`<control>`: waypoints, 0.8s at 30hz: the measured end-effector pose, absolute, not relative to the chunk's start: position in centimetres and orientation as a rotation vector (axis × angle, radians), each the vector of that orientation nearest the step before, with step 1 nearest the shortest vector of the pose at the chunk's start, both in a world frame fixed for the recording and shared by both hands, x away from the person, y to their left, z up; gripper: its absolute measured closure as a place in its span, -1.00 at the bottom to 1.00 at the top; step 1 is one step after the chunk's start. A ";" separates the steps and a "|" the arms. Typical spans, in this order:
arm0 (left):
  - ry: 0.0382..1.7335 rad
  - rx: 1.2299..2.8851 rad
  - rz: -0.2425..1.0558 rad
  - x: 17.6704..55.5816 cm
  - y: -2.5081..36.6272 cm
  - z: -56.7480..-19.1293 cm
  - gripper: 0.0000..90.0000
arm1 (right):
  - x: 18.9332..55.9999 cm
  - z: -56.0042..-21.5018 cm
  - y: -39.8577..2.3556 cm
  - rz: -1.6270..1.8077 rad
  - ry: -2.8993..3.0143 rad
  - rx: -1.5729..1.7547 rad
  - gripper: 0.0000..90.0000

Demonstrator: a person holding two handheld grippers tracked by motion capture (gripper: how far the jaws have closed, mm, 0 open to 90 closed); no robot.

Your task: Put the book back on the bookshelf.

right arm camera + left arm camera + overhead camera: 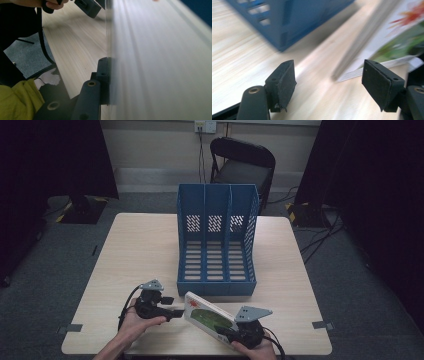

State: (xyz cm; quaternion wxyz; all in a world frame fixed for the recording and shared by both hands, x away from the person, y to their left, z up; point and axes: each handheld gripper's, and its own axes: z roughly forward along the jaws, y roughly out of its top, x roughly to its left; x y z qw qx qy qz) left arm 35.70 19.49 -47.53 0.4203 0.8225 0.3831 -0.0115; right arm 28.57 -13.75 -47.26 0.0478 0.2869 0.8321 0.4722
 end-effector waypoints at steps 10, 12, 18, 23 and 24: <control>1.169 2.092 0.081 36.9 22.2 -48.4 -0.44 | 28.7 -46.8 -14.3 1.448 2.536 0.895 0.70; 1.190 2.110 0.121 36.9 22.3 -48.6 -0.46 | 28.7 -46.7 -14.4 1.448 2.534 0.898 0.70; 1.152 2.142 0.254 36.9 22.1 -49.0 -0.50 | 28.8 -46.4 -14.6 1.460 2.531 0.898 0.70; 1.126 2.146 0.398 36.7 21.7 -49.7 -0.61 | 28.7 -46.1 -14.9 1.472 2.525 0.901 0.70; 1.122 2.144 0.413 36.6 21.6 -49.8 -0.61 | 28.7 -46.0 -14.9 1.472 2.526 0.899 0.70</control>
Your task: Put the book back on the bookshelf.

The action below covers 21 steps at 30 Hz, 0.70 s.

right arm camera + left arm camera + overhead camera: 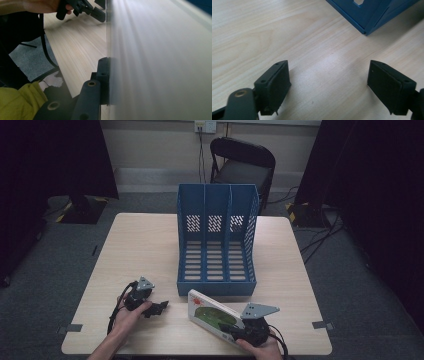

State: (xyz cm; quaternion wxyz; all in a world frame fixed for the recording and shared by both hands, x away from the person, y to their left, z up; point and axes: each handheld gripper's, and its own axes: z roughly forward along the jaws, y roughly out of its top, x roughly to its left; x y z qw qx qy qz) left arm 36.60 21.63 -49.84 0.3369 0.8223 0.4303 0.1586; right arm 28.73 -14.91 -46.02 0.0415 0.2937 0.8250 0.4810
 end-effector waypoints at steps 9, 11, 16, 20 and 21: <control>1.080 2.102 0.465 36.5 21.6 -50.6 -0.72 | 28.8 -45.0 -15.0 1.496 2.513 0.878 0.70; 1.079 2.103 0.465 36.5 21.6 -50.6 -0.74 | 28.7 -44.7 -15.1 1.511 2.507 0.872 0.70; 1.078 2.107 0.470 36.5 21.6 -50.6 -0.75 | 28.5 -43.7 -15.3 1.529 2.509 0.846 0.70; 1.077 2.107 0.470 36.5 21.6 -50.6 -0.75 | 28.5 -42.7 -15.6 1.550 2.484 0.835 0.70; 1.078 2.107 0.469 36.5 21.6 -50.6 -0.75 | 28.5 -42.5 -15.6 1.557 2.479 0.833 0.70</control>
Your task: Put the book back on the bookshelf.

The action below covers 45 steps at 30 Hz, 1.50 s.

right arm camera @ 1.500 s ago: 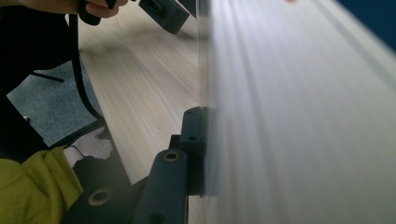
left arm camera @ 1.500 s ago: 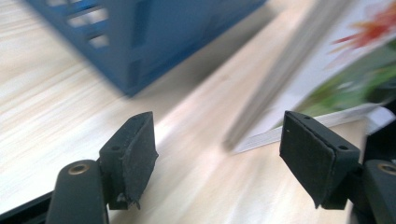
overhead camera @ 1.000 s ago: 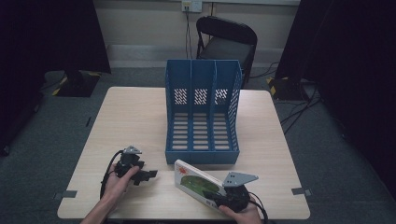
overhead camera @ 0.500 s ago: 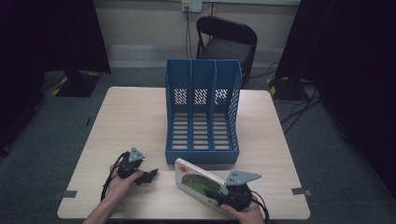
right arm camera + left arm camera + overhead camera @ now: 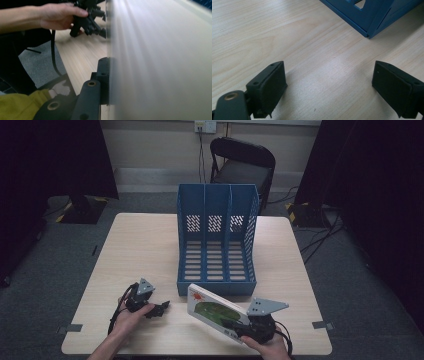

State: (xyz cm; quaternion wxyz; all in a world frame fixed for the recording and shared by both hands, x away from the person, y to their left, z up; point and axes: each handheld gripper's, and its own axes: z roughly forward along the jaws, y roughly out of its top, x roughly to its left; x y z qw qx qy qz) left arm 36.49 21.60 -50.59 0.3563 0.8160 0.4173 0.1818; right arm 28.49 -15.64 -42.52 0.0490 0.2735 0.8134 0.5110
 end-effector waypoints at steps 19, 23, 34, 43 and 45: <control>1.078 2.106 0.470 36.5 21.6 -50.6 -0.75 | 29.6 -38.8 -17.4 1.577 2.357 0.839 0.70; 1.076 2.109 0.469 36.5 21.6 -50.6 -0.75 | 30.2 -38.2 -18.0 1.568 2.322 0.866 0.70; 1.076 2.110 0.469 36.5 21.6 -50.6 -0.75 | 31.1 -37.1 -19.6 1.506 2.187 0.984 0.70; 1.075 2.109 0.467 36.5 21.6 -50.6 -0.75 | 32.1 -36.5 -20.7 1.447 2.098 1.069 0.70; 1.074 2.110 0.468 36.5 21.6 -50.6 -0.75 | 32.3 -36.4 -20.9 1.436 2.066 1.095 0.70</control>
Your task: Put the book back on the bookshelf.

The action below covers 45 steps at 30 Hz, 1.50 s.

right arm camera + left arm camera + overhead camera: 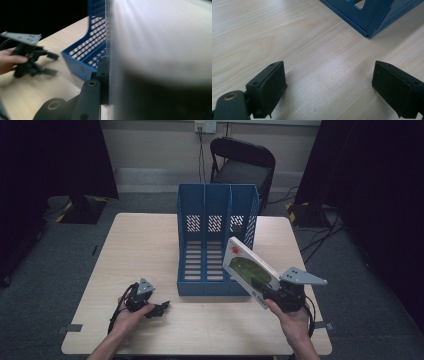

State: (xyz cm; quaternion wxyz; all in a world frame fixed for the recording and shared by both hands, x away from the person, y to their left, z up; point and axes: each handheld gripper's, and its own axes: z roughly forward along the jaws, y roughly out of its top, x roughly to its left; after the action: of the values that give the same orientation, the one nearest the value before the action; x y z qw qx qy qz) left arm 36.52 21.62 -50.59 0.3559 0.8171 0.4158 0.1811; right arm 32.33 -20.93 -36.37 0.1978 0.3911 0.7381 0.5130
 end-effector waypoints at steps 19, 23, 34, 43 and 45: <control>1.074 2.110 0.468 36.5 21.6 -50.6 -0.75 | 36.2 -36.5 -19.7 1.261 1.847 1.299 0.70; 1.073 2.110 0.466 36.5 21.6 -50.6 -0.75 | 37.3 -36.7 -18.8 1.231 1.827 1.315 0.70; 1.071 2.112 0.462 36.5 21.6 -50.6 -0.76 | 40.3 -37.5 -17.0 1.193 1.751 1.420 0.70; 1.070 2.112 0.461 36.5 21.6 -50.6 -0.76 | 41.9 -38.5 -15.2 1.120 1.733 1.434 0.70; 1.069 2.113 0.461 36.6 21.6 -50.6 -0.76 | 42.1 -38.9 -15.1 1.111 1.741 1.435 0.70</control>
State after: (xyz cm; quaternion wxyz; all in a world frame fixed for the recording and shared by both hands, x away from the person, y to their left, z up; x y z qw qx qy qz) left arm 36.55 21.64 -50.59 0.3565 0.8183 0.4140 0.1786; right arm 42.07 -15.10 -38.91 0.3082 0.5428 0.6586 0.4201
